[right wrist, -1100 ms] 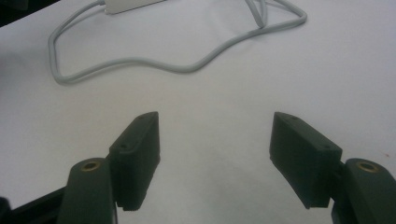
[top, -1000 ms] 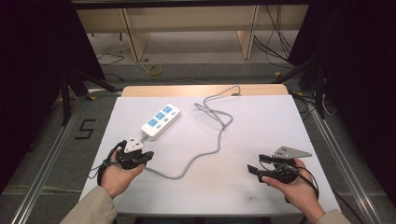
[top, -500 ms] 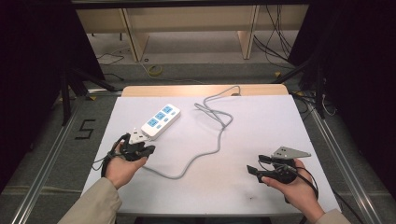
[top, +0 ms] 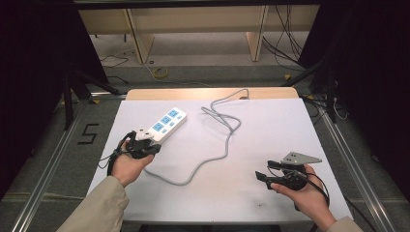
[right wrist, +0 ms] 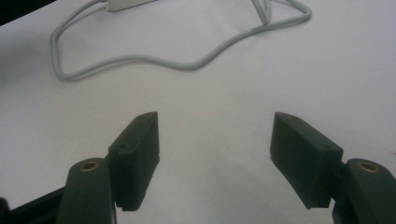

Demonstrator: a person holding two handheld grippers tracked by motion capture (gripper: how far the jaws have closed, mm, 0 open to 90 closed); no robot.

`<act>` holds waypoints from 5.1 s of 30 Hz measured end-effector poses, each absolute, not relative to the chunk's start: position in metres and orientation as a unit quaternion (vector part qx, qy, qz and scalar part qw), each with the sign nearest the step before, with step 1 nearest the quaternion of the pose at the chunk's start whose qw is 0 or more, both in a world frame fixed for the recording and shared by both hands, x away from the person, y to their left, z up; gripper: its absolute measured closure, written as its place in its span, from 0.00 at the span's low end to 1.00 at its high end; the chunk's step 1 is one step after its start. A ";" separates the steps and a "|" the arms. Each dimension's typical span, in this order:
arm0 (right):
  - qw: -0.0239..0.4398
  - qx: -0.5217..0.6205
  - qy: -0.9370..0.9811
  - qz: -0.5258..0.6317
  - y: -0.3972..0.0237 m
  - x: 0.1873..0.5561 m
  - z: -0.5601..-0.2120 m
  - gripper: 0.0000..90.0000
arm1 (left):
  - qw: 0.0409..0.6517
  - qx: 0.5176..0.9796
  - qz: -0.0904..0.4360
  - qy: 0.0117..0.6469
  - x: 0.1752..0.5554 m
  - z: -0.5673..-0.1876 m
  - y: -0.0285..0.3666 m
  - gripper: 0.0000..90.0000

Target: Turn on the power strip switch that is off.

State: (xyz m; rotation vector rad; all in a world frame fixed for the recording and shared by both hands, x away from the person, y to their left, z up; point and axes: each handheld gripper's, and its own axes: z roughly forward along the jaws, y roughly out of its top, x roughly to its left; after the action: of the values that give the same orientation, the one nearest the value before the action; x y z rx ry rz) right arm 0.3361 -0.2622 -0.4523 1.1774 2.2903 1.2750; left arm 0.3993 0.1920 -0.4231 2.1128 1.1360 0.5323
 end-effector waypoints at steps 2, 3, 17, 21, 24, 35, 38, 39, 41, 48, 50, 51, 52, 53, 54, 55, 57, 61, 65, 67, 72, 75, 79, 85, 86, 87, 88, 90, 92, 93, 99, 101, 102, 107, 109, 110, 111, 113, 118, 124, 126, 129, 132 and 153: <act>0.133 0.406 0.790 0.440 -0.262 0.336 -0.452 0.37 | 0.334 0.809 0.203 0.438 0.402 -0.424 0.192 1.00; 0.133 0.406 0.790 0.440 -0.262 0.336 -0.452 0.37 | 0.335 0.808 0.204 0.439 0.403 -0.424 0.192 1.00; 0.133 0.405 0.791 0.440 -0.262 0.336 -0.452 0.37 | 0.331 0.804 0.206 0.449 0.416 -0.424 0.196 1.00; 0.132 0.404 0.791 0.440 -0.262 0.336 -0.452 0.37 | 0.333 0.802 0.209 0.449 0.419 -0.423 0.195 1.00; 0.132 0.403 0.792 0.439 -0.261 0.336 -0.453 0.37 | 0.334 0.802 0.212 0.448 0.422 -0.422 0.194 1.00; 0.132 0.401 0.793 0.438 -0.261 0.336 -0.453 0.37 | 0.328 0.800 0.215 0.454 0.435 -0.426 0.191 1.00; 0.132 0.401 0.794 0.438 -0.261 0.336 -0.453 0.36 | 0.325 0.800 0.217 0.455 0.438 -0.426 0.192 1.00; 0.132 0.401 0.794 0.438 -0.261 0.336 -0.453 0.36 | 0.324 0.799 0.218 0.457 0.439 -0.426 0.192 1.00; 0.131 0.401 0.793 0.438 -0.261 0.336 -0.453 0.36 | 0.324 0.799 0.220 0.456 0.441 -0.425 0.192 1.00; 0.130 0.402 0.794 0.437 -0.261 0.336 -0.453 0.36 | 0.319 0.799 0.228 0.456 0.448 -0.428 0.191 1.00; 0.130 0.401 0.795 0.437 -0.261 0.336 -0.454 0.36 | 0.318 0.799 0.228 0.456 0.450 -0.429 0.192 1.00; 0.130 0.401 0.795 0.437 -0.260 0.336 -0.454 0.36 | 0.318 0.799 0.229 0.457 0.451 -0.429 0.192 1.00; 0.130 0.401 0.795 0.437 -0.260 0.336 -0.454 0.36 | 0.316 0.800 0.228 0.456 0.452 -0.429 0.192 1.00; 0.130 0.400 0.796 0.436 -0.260 0.336 -0.454 0.36 | 0.317 0.798 0.229 0.458 0.453 -0.429 0.192 1.00; 0.130 0.400 0.796 0.436 -0.260 0.336 -0.454 0.36 | 0.320 0.795 0.230 0.461 0.454 -0.429 0.192 1.00; 0.130 0.400 0.796 0.436 -0.260 0.336 -0.454 0.36 | 0.317 0.798 0.229 0.459 0.455 -0.429 0.192 1.00; 0.130 0.400 0.796 0.436 -0.260 0.336 -0.454 0.36 | 0.316 0.796 0.232 0.461 0.458 -0.429 0.191 1.00; 0.131 0.399 0.796 0.436 -0.260 0.336 -0.454 0.36 | 0.312 0.798 0.233 0.460 0.462 -0.430 0.189 1.00; 0.128 0.398 0.797 0.435 -0.259 0.336 -0.454 0.36 | 0.308 0.799 0.235 0.460 0.465 -0.431 0.188 1.00; 0.127 0.398 0.798 0.435 -0.259 0.336 -0.455 0.36 | 0.310 0.797 0.235 0.462 0.466 -0.431 0.188 1.00; 0.127 0.396 0.799 0.435 -0.258 0.336 -0.455 0.36 | 0.310 0.796 0.236 0.462 0.470 -0.431 0.188 1.00; 0.127 0.396 0.799 0.433 -0.258 0.336 -0.455 0.36 | 0.308 0.798 0.237 0.460 0.473 -0.430 0.187 1.00; 0.124 0.395 0.801 0.431 -0.257 0.336 -0.455 0.36 | 0.303 0.801 0.237 0.458 0.476 -0.430 0.185 1.00; 0.126 0.392 0.804 0.429 -0.257 0.335 -0.456 0.36 | 0.296 0.804 0.234 0.460 0.480 -0.433 0.184 1.00; 0.126 0.392 0.804 0.429 -0.257 0.335 -0.456 0.36 | 0.295 0.805 0.234 0.459 0.480 -0.433 0.184 1.00; 0.127 0.391 0.804 0.430 -0.256 0.335 -0.455 0.36 | 0.294 0.805 0.233 0.460 0.481 -0.433 0.184 1.00; 0.127 0.391 0.804 0.430 -0.256 0.335 -0.456 0.36 | 0.292 0.805 0.234 0.461 0.482 -0.433 0.184 1.00; 0.127 0.391 0.804 0.429 -0.256 0.335 -0.456 0.36 | 0.290 0.806 0.232 0.460 0.484 -0.432 0.184 1.00; 0.126 0.391 0.804 0.429 -0.256 0.335 -0.456 0.36 | 0.289 0.806 0.233 0.461 0.486 -0.432 0.183 1.00; 0.126 0.391 0.804 0.429 -0.256 0.335 -0.456 0.36 | 0.286 0.808 0.233 0.459 0.486 -0.432 0.183 1.00; 0.128 0.392 0.805 0.427 -0.256 0.336 -0.456 0.36 | 0.285 0.807 0.232 0.462 0.491 -0.434 0.180 1.00; 0.128 0.392 0.805 0.427 -0.256 0.336 -0.456 0.36 | 0.285 0.808 0.231 0.462 0.493 -0.432 0.179 1.00; 0.128 0.392 0.805 0.427 -0.256 0.335 -0.456 0.36 | 0.286 0.807 0.232 0.461 0.493 -0.432 0.178 1.00; 0.128 0.393 0.805 0.427 -0.256 0.335 -0.456 0.36 | 0.279 0.811 0.230 0.460 0.496 -0.435 0.176 1.00; 0.128 0.393 0.805 0.426 -0.256 0.335 -0.456 0.36 | 0.278 0.810 0.230 0.462 0.497 -0.435 0.176 1.00; 0.128 0.393 0.805 0.426 -0.256 0.335 -0.456 0.36 | 0.279 0.810 0.229 0.463 0.498 -0.436 0.176 1.00; 0.128 0.393 0.805 0.426 -0.256 0.335 -0.456 0.36 | 0.277 0.811 0.229 0.462 0.499 -0.436 0.176 1.00; 0.128 0.393 0.805 0.426 -0.256 0.335 -0.456 0.36 | 0.276 0.810 0.229 0.463 0.500 -0.436 0.175 1.00; 0.128 0.393 0.804 0.426 -0.256 0.335 -0.456 0.36 | 0.274 0.812 0.229 0.462 0.504 -0.433 0.173 1.00; 0.128 0.394 0.804 0.427 -0.256 0.335 -0.456 0.36 | 0.268 0.815 0.228 0.461 0.509 -0.432 0.171 1.00; 0.127 0.395 0.803 0.427 -0.256 0.335 -0.456 0.36 | 0.267 0.814 0.227 0.463 0.510 -0.433 0.172 1.00; 0.128 0.395 0.803 0.427 -0.257 0.335 -0.456 0.36 | 0.265 0.814 0.225 0.466 0.512 -0.434 0.172 1.00; 0.128 0.395 0.804 0.427 -0.257 0.335 -0.456 0.36 | 0.262 0.814 0.225 0.466 0.514 -0.435 0.173 1.00; 0.127 0.393 0.805 0.426 -0.256 0.335 -0.456 0.36 | 0.251 0.818 0.214 0.472 0.526 -0.436 0.169 1.00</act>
State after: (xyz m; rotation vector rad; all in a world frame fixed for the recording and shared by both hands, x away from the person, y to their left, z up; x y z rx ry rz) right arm 0.3355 -0.2565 -0.4564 1.1448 2.3422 1.2404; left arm 0.5257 0.1686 -0.4361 2.2254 1.2837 0.5831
